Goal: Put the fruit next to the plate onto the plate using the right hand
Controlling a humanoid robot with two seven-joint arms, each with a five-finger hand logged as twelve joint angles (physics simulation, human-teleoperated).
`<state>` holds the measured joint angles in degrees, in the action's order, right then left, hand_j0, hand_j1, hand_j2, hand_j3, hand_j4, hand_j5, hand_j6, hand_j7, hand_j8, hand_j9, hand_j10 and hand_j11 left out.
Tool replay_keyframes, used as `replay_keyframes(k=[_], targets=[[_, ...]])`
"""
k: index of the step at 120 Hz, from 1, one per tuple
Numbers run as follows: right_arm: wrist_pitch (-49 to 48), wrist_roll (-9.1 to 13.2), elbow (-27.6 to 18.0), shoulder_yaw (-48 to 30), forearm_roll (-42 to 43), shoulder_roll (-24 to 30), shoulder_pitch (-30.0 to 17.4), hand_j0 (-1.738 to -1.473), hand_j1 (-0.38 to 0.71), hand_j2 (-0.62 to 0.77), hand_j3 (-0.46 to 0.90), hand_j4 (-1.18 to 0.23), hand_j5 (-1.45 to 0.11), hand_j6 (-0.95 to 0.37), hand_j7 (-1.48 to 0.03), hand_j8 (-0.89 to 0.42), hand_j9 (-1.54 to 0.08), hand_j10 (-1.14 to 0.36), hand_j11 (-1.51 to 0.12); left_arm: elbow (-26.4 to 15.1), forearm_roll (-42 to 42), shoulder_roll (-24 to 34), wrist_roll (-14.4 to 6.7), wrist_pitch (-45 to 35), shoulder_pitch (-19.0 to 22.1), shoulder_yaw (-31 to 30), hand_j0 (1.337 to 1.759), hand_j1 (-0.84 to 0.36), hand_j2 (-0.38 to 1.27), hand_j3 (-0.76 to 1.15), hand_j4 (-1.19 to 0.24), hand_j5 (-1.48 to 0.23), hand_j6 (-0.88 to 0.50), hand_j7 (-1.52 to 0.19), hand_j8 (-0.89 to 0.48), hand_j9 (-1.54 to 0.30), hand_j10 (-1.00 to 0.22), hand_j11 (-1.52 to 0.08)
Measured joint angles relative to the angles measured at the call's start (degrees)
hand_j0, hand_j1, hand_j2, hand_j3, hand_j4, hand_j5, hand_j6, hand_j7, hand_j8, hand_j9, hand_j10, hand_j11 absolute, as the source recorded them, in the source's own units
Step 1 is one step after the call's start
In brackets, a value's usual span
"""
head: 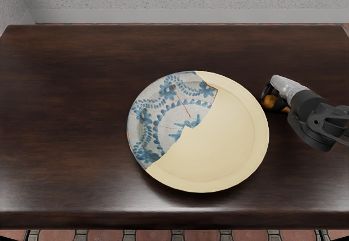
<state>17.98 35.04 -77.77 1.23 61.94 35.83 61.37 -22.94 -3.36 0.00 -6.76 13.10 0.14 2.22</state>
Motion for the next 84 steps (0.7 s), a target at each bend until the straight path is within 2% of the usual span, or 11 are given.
replay_keyframes(k=[56,67,72,84], targets=[[-0.09,0.15,0.10,-0.09,0.94,-0.25,-0.36,-1.640,0.36,0.08,0.00,-0.76,-0.90,-0.34,-0.96,-0.37,-0.95,-0.52,-1.01,0.00,-0.02,0.00,0.00,0.00,-0.03,0.03,1.658,0.34,0.00,0.00,0.00,-0.01,0.00,-0.01,0.00,-0.01,0.00,-0.01],[0.10,0.12,0.18,-0.05,0.88,-0.38,-0.41,-1.641,0.33,0.13,0.00,-0.79,-0.87,-0.39,-0.96,-0.42,-0.93,-0.56,-1.00,0.00,-0.01,0.00,0.00,0.00,0.04,0.02,1.658,0.34,0.00,0.00,0.00,-0.01,0.00,-0.01,0.00,-0.01,0.00,-0.01],[0.09,0.09,0.35,-0.06,0.93,-0.49,-0.55,-1.640,0.32,0.11,0.00,-0.79,-0.86,-0.43,-0.96,-0.43,-0.93,-0.56,-1.00,0.00,-0.01,0.00,0.00,0.00,0.02,0.03,1.658,0.34,0.00,0.00,0.00,-0.01,0.00,-0.01,0.00,-0.01,0.00,-0.01],[-0.02,0.04,0.67,-0.18,1.28,-0.67,-0.78,-1.634,0.30,0.04,0.00,-0.79,-0.85,-0.42,-0.96,-0.42,-0.94,-0.56,-1.01,0.00,-0.02,0.00,0.00,0.00,0.04,0.04,1.658,0.34,0.00,0.00,0.00,-0.01,0.00,-0.01,0.00,-0.01,0.00,-0.01]])
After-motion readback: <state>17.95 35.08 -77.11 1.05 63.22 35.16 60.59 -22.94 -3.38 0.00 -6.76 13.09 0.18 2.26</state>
